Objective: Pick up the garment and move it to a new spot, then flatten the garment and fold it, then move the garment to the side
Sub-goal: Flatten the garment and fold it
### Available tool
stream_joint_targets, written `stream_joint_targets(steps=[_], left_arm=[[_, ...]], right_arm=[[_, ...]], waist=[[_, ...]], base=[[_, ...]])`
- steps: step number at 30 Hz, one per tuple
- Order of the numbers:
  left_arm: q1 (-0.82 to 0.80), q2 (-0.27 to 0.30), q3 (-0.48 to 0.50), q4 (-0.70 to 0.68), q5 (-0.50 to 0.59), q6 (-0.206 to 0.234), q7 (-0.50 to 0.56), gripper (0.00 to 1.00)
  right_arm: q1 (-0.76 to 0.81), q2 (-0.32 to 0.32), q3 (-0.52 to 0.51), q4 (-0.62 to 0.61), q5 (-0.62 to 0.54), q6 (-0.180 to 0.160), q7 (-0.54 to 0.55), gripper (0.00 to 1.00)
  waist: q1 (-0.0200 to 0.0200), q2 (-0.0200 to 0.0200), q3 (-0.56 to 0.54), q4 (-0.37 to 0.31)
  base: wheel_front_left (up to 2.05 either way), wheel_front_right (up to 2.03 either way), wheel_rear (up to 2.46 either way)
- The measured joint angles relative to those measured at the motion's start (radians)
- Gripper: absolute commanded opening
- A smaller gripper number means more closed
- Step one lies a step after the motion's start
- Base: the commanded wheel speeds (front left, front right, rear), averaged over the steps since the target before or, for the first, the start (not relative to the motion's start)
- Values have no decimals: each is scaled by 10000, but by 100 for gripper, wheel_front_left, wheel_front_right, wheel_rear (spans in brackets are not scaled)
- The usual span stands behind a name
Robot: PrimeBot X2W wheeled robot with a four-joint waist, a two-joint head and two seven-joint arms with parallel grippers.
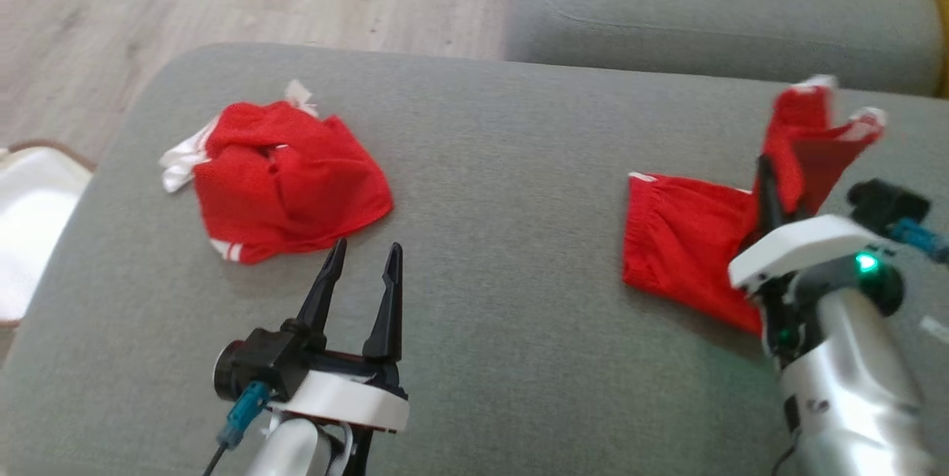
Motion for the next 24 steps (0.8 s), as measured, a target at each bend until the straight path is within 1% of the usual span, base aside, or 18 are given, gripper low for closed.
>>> stream_joint_targets(steps=[6,10,16,20,21,22,24], left_arm=[[79,2,-2,27,2,-8,0,100],[178,4,-6,52,2,-10,0,100],[171,4,-10,61,2,-10,0,100],[169,4,-10,75,0,4,0,100],[169,4,-8,84,0,6,0,100],[169,4,-8,92,0,36,0,100],[169,4,4,104,-4,36,0,100]], right_arm=[[76,2,1047,347,357,0,-104,0],[51,0,1718,894,631,0,-194,0],[11,-2,2629,1768,796,0,-290,0],[-149,-4,3260,2203,1064,0,-290,0],[-199,-12,3432,2249,1141,0,-290,41],[-222,-15,3661,2247,1275,0,-288,100],[-221,-25,4266,2205,1668,0,-263,100]], waist=[[0,0,-61,433],[0,0,13,686],[1,0,218,906],[2,0,298,909],[2,0,301,886],[1,0,299,855],[1,0,286,759]], base=[[0,0,0],[0,0,0],[0,0,0],[0,0,0],[0,0,0],[0,0,0],[0,0,0]])
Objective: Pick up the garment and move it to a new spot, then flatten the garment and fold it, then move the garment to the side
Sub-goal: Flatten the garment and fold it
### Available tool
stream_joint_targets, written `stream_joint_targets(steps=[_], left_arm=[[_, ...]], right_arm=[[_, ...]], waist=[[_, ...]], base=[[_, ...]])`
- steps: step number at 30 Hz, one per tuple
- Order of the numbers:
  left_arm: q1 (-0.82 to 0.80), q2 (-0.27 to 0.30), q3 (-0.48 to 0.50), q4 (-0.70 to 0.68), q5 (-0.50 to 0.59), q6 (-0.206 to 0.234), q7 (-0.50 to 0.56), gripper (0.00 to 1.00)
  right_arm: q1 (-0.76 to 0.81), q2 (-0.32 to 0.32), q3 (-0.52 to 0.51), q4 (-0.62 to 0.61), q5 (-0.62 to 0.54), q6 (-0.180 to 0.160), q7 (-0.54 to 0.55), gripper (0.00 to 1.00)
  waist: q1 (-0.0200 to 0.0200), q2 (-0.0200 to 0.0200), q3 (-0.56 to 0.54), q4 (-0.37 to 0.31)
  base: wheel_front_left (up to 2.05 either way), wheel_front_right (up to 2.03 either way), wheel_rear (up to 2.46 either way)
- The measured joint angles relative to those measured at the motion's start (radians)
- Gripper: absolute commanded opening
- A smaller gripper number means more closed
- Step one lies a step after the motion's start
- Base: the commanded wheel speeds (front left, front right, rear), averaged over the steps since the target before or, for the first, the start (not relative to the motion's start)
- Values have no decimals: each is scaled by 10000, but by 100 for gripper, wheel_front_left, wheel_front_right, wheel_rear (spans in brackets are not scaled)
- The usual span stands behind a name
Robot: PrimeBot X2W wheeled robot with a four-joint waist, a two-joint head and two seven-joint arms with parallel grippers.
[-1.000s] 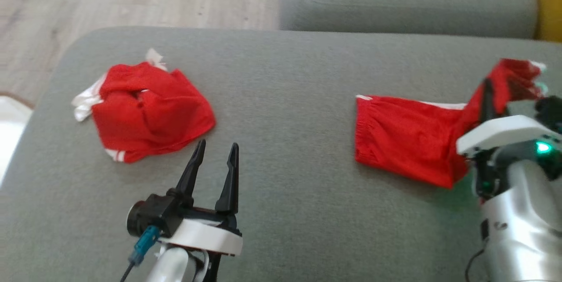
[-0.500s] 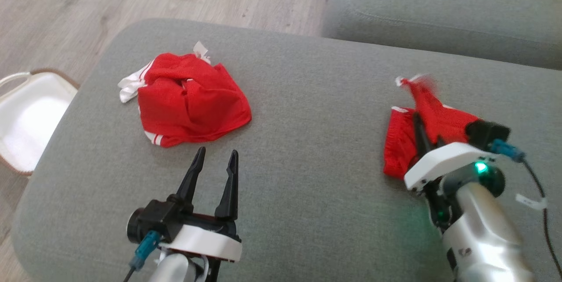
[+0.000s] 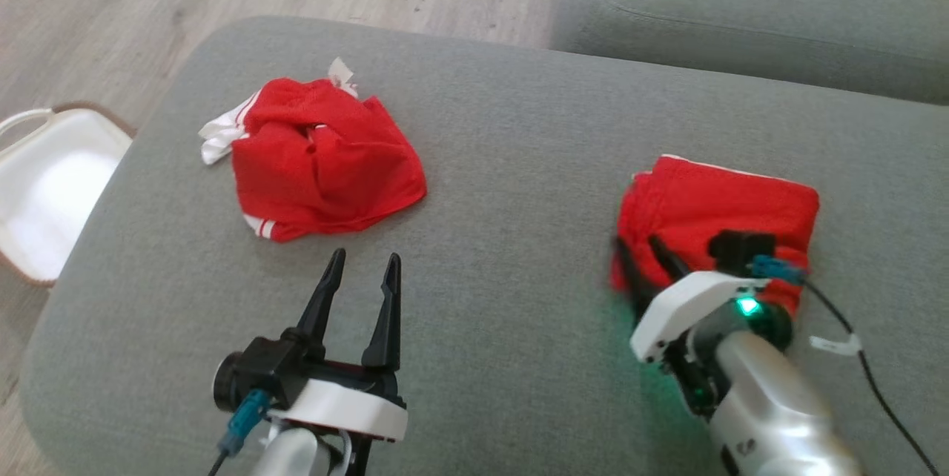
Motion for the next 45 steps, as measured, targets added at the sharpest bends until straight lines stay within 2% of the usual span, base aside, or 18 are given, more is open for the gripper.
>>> stream_joint_targets(steps=[3,7,11,17,21,24,30,41,42,43,45], left_arm=[[0,0,52,-4,2,33,0,100],[-1,0,165,-84,8,29,0,100],[-7,8,474,-253,107,29,0,100],[-13,4,709,-527,180,-10,0,100],[-15,4,754,-616,180,-15,-2,100],[-12,4,788,-686,180,-19,-2,100],[24,4,780,-700,180,-109,-2,100],[234,4,627,-704,176,-182,-2,100],[232,4,598,-717,176,-182,-2,100],[213,4,556,-729,176,-184,-2,100],[156,4,420,-784,174,-190,-2,100]], right_arm=[[-6,31,472,-96,111,0,-184,100],[-261,17,453,-259,25,0,-834,100],[-477,-176,228,-832,-915,0,-1294,100],[88,-872,-1551,-2585,-2422,0,-1438,100],[1359,-715,-2786,-4084,-3404,0,-1455,100],[2370,-433,-3321,-4905,-4019,0,-1467,100],[3540,-17,-3772,-5812,-4520,0,-1467,100],[3639,88,-3781,-6071,-4420,0,-1465,100],[3630,90,-3768,-6075,-4414,0,-1459,46],[3602,96,-3772,-6071,-4420,0,-1446,0],[3458,96,-3756,-6044,-4437,0,-1404,0]], waist=[[0,0,-28,-243],[0,0,-77,-703],[0,0,-159,-1273],[0,0,-283,-2157],[0,0,-350,-2666],[-1,0,-381,-2946],[-1,0,-392,-3165],[-1,0,-322,-2960],[-2,0,-260,-2916],[-1,0,-188,-2862],[0,0,-19,-2729]], base=[[0,0,0],[0,0,0],[0,0,0],[0,0,0],[0,0,0],[0,0,0],[0,0,0],[0,0,0],[0,0,0],[0,0,0],[0,0,0]])
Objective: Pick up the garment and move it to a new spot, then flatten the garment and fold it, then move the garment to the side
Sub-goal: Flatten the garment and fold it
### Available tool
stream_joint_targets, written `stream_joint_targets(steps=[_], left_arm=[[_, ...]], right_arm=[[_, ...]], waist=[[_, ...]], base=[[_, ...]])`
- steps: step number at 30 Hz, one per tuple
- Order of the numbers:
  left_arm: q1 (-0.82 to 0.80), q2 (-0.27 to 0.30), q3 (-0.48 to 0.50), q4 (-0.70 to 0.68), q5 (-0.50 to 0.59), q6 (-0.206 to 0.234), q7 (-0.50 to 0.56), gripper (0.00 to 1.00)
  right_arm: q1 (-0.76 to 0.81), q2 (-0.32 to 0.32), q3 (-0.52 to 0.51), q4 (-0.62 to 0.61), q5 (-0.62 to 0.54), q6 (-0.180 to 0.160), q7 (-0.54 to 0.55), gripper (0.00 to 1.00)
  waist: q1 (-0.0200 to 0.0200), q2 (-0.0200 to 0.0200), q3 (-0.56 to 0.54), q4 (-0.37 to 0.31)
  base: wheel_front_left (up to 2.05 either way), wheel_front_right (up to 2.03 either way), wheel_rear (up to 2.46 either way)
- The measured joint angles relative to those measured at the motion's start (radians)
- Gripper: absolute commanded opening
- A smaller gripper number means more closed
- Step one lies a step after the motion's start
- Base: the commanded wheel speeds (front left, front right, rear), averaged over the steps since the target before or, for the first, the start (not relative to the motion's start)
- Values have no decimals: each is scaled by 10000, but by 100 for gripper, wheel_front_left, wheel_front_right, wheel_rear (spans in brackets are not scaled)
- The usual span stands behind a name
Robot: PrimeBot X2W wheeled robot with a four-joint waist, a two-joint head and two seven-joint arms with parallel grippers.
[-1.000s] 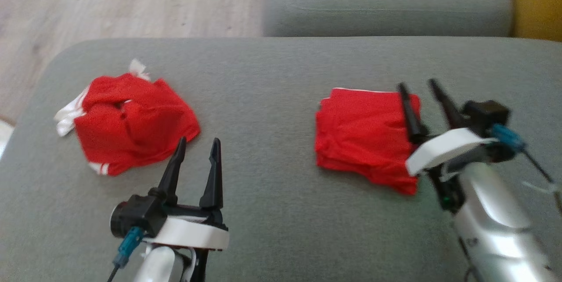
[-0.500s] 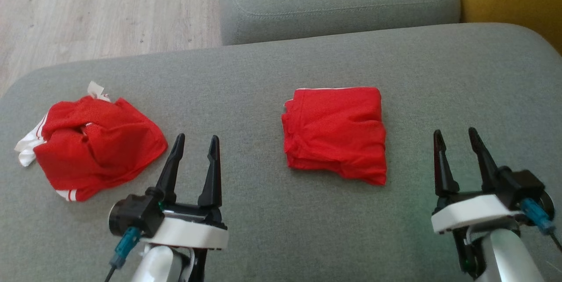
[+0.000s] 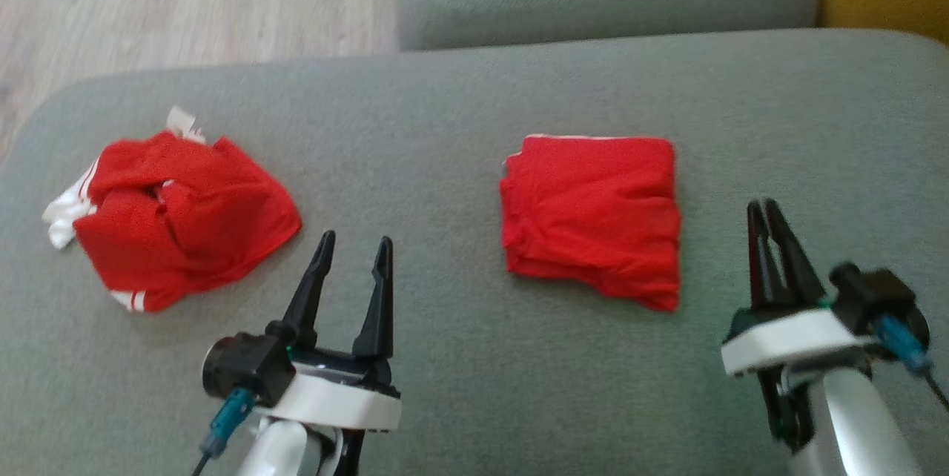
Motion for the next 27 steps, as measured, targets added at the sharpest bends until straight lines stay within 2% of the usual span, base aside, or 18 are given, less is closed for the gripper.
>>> stream_joint_targets(steps=[7,10,13,18,20,23,27], left_arm=[[-645,-2,-261,-69,-169,-4,0,100],[-901,-8,-443,-86,-255,-12,0,100],[-1093,-8,-650,-84,-291,-77,0,100],[-1320,-13,-700,-73,-391,-63,0,100],[-1395,-13,-698,-46,-391,-44,0,100],[-1416,-13,-690,-35,-391,13,0,100],[-1414,-15,-696,-36,-391,21,0,100]], right_arm=[[-1657,0,-105,1049,-376,0,696,0],[-2529,-6,-414,1969,-568,0,976,0],[-3394,-42,-1009,3398,-876,0,1053,0],[-4013,-209,-1396,5118,-1325,0,1135,0],[-4068,-211,-1415,5373,-1421,0,740,0],[-4229,-207,-1248,5580,-1373,0,276,0],[-4573,-198,-240,5561,-978,0,42,0]], waist=[[0,0,860,657],[2,0,1270,1015],[2,0,1742,1521],[2,0,2120,1979],[2,0,2150,2055],[0,0,2037,2017],[-1,0,1870,1933]], base=[[0,0,0],[0,0,0],[0,0,0],[0,0,0],[0,0,0],[0,0,0],[0,0,0]])
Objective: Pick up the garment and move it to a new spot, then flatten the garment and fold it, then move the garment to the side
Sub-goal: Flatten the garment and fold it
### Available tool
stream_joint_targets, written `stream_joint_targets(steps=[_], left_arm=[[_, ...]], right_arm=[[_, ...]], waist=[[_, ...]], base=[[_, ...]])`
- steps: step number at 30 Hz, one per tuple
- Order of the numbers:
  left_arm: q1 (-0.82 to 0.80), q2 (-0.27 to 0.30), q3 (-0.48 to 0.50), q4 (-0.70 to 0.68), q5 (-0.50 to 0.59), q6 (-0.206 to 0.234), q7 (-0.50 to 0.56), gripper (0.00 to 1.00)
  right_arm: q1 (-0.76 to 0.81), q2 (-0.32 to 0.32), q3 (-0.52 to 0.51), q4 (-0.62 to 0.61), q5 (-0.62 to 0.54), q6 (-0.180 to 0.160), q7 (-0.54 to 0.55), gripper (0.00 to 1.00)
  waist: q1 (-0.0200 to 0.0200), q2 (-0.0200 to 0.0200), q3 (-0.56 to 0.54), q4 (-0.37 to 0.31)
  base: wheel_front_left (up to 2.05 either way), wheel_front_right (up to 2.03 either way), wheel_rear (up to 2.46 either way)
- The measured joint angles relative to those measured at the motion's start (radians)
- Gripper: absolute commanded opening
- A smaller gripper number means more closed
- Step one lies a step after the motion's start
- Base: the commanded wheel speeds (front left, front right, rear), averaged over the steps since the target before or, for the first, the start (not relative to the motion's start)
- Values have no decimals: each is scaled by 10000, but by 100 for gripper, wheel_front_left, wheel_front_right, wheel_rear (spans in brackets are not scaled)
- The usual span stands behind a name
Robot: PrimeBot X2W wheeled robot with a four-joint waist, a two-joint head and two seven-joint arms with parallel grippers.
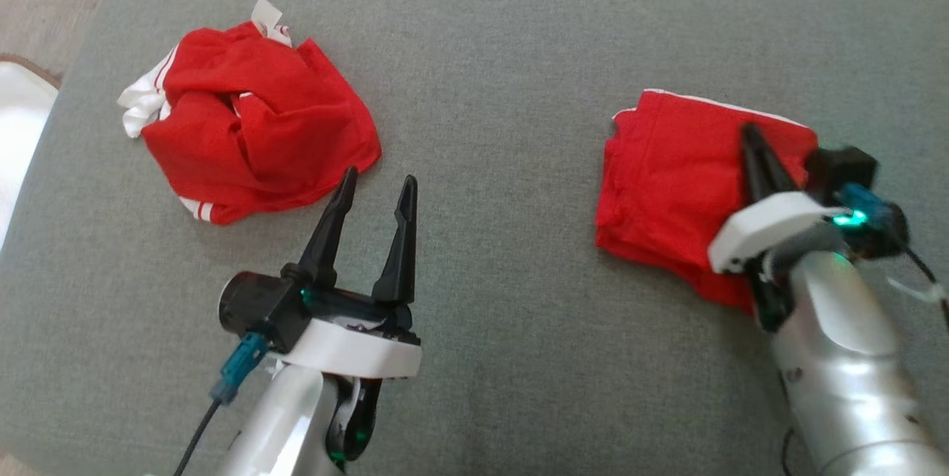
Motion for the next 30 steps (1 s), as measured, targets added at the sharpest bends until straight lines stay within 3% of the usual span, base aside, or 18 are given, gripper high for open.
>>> stream_joint_targets(steps=[7,14,20,25,30], left_arm=[[3,0,-59,-2,0,29,0,100],[26,0,25,35,4,84,0,100],[105,4,393,67,127,77,0,100],[452,6,713,40,309,61,0,100],[478,0,882,50,433,-19,0,100]], right_arm=[[-46,25,2917,675,1546,0,322,0],[-48,25,3822,1014,2353,0,378,0],[-37,-48,3369,594,2495,0,-21,0],[377,-280,2090,-1312,2186,0,-81,0],[1969,-274,869,-2800,1747,0,-102,0]], waist=[[0,0,-111,37],[0,0,-242,-80],[0,0,-567,-580],[-1,0,-894,-1217],[-1,0,-1230,-1868]], base=[[0,0,0],[0,0,0],[0,0,0],[0,0,0],[0,0,0]])
